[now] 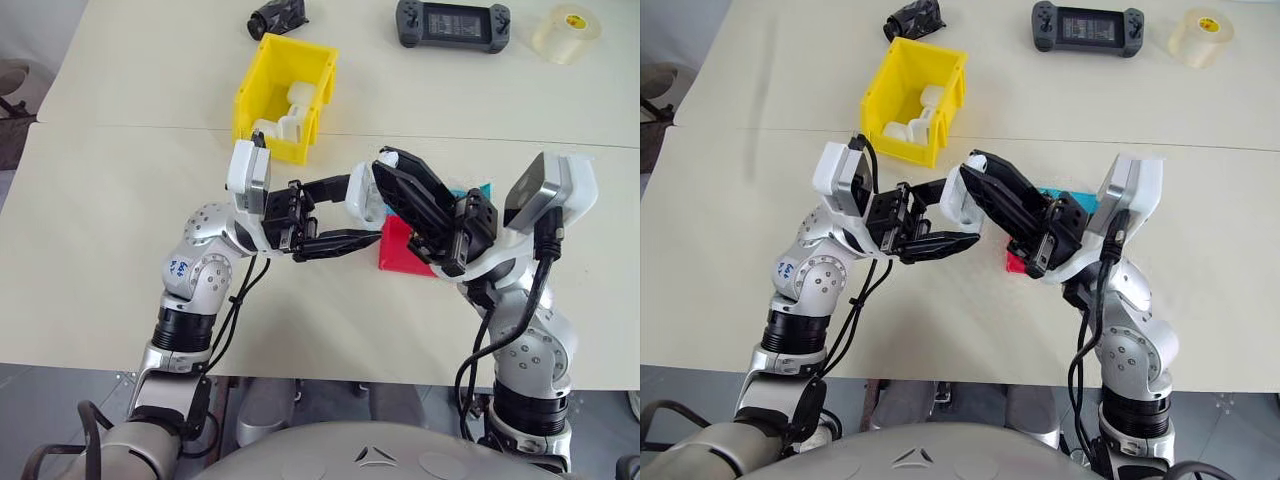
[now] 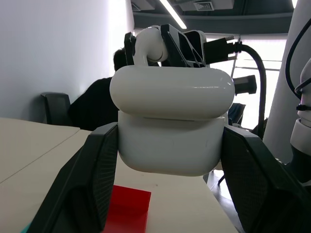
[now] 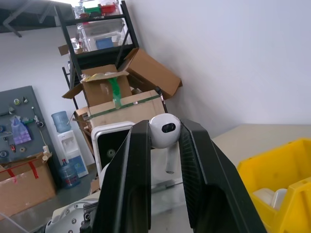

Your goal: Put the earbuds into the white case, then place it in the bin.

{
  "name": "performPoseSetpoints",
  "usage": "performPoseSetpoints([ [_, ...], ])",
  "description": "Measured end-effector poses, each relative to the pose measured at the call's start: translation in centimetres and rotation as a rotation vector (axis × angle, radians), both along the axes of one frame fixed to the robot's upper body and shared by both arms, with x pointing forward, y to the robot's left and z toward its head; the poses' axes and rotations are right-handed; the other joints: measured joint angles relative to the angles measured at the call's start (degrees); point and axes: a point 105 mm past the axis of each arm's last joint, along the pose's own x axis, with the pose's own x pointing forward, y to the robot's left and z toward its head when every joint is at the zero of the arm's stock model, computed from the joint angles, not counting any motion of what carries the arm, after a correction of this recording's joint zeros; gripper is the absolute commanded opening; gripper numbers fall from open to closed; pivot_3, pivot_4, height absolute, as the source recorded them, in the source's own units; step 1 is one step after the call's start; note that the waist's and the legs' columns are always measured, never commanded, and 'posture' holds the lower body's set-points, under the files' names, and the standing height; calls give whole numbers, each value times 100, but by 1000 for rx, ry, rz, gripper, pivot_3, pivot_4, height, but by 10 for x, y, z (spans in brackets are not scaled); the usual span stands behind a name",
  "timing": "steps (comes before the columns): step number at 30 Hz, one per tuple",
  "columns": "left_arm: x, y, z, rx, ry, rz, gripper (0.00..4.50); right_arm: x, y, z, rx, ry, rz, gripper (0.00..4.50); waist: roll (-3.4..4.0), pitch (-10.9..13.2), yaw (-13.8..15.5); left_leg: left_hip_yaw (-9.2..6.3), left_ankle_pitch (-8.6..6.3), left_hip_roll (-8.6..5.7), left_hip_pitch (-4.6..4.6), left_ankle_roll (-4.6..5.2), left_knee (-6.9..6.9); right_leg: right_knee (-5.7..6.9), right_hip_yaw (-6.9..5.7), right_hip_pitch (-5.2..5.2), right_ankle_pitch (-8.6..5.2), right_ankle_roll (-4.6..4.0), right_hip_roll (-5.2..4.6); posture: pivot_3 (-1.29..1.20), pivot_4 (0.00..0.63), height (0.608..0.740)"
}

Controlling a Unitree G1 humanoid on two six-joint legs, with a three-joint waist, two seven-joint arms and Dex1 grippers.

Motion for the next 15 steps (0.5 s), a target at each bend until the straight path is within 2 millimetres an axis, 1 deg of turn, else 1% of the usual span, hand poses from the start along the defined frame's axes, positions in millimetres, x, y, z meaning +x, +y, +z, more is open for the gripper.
performPoseSetpoints([
  [15,0,0,1,1,3,3,2784,4,-7,-9,-32,-31,-33,450,0,0,3,1,0,0,0,0,0,-1,1,0,0,0,0,0,150,740],
])
